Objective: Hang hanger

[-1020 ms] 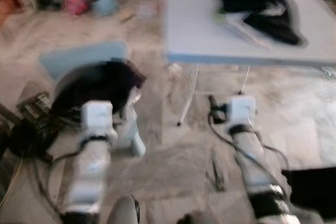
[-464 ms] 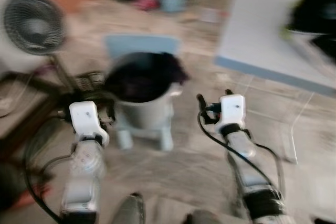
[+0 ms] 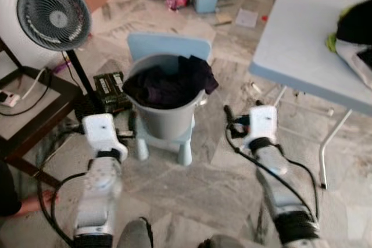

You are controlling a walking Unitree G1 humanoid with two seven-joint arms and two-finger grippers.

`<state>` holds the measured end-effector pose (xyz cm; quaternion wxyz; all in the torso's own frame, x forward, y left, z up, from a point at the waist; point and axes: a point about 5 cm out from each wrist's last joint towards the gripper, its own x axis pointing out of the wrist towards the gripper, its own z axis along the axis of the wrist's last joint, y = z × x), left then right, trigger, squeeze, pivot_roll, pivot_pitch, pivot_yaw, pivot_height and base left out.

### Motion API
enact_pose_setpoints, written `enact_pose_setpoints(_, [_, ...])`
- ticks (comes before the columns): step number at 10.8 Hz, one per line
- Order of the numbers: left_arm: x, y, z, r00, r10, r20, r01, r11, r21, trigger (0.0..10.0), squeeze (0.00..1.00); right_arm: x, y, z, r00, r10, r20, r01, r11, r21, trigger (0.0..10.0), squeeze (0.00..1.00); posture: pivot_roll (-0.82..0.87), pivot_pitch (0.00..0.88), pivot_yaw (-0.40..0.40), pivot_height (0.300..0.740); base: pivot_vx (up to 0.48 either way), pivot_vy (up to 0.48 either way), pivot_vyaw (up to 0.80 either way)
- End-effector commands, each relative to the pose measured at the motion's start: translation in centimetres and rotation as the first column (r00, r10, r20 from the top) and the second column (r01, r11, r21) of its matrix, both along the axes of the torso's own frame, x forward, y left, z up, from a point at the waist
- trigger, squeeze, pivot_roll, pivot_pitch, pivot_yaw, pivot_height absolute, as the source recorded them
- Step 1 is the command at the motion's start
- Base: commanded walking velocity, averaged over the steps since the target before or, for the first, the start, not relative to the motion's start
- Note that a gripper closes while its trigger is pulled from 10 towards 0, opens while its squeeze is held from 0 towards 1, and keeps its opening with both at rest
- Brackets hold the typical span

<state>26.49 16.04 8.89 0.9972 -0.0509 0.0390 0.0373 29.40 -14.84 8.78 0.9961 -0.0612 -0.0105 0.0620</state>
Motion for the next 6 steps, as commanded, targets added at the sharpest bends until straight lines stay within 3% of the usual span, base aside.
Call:
enact_pose_setpoints(1, [-0.04,0.36,0.26,1.0,0.001,0.013,-0.001,1.0,0.003,10.0,0.0,0.15,0.21,0.23,1.0,0.004,0.004,-0.004,1.0,0.018,10.0,0.0,0.0,0.127,-0.075,0.74,0.409,0.0,0.0])
enact_pose_setpoints(6, [0.15,0.24,0.34,1.0,-0.015,0.022,0.015,1.0,0.007,10.0,0.0,0.39,0.51,0.4,1.0,0.027,0.012,-0.027,1.0,0.006,10.0,0.0,0.01,0.122,-0.076,0.74,0.416,0.0,0.0])
